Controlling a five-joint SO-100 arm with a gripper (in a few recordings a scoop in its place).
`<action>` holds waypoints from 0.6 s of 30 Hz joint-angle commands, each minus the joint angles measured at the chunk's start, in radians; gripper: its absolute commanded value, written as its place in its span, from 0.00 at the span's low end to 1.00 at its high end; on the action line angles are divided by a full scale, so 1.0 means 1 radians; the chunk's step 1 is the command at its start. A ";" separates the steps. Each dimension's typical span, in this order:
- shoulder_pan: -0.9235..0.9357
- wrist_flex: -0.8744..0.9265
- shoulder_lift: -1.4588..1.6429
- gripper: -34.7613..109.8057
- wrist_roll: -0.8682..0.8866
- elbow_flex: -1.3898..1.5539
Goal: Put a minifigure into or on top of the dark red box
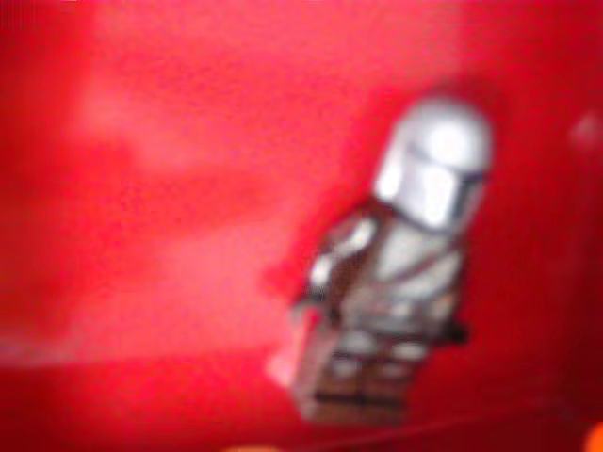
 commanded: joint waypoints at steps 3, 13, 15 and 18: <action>-0.176 0.129 0.454 0.36 -0.121 0.160; -0.815 0.347 1.578 0.27 -0.272 0.680; -0.925 0.376 1.571 0.24 -0.302 0.699; -1.101 0.367 1.582 0.24 -0.408 0.726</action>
